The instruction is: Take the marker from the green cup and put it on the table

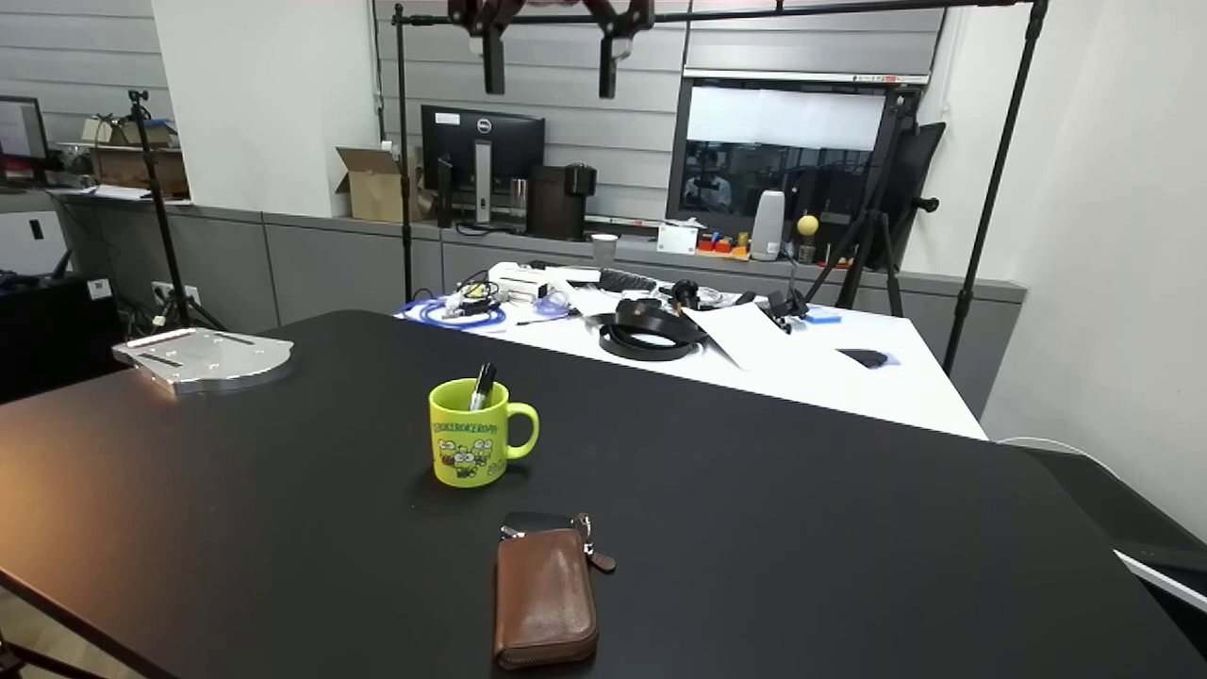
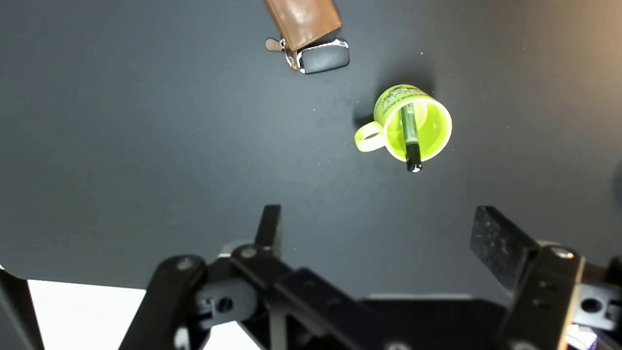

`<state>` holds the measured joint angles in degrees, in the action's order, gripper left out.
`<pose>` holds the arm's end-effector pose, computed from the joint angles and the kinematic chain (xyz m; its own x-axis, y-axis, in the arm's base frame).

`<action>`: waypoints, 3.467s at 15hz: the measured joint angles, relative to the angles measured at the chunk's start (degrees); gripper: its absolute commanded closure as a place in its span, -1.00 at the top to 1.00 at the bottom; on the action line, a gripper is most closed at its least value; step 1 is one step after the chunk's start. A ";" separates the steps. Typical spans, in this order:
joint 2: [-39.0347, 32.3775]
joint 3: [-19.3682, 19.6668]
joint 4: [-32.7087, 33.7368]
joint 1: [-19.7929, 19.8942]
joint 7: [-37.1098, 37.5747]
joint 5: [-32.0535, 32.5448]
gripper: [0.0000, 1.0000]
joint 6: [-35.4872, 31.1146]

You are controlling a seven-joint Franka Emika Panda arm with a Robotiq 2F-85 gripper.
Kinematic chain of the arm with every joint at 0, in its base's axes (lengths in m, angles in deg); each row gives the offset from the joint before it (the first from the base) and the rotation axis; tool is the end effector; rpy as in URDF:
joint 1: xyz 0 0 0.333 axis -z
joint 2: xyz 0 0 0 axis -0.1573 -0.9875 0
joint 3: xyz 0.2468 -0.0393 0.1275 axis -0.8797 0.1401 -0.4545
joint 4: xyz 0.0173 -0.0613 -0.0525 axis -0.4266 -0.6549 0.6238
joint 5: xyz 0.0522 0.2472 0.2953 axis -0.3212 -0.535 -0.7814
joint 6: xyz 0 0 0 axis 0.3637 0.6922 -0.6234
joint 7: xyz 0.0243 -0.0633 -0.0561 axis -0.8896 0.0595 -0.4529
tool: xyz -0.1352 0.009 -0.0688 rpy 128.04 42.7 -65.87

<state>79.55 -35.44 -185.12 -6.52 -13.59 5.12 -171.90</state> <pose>0.4760 -0.0992 0.4117 0.9868 0.1139 0.1147 0.1141 -0.9935 0.0050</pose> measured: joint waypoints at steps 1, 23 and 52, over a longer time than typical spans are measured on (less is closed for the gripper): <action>-1.92 -0.49 0.25 -0.66 -0.94 -0.01 1.00 -0.90; -31.39 -11.73 9.06 -2.77 -2.40 0.48 1.00 -23.60; -39.35 -14.01 3.40 -0.42 -2.47 -4.49 -0.49 -31.17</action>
<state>40.20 -49.45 -181.72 -6.93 -16.06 0.63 -203.07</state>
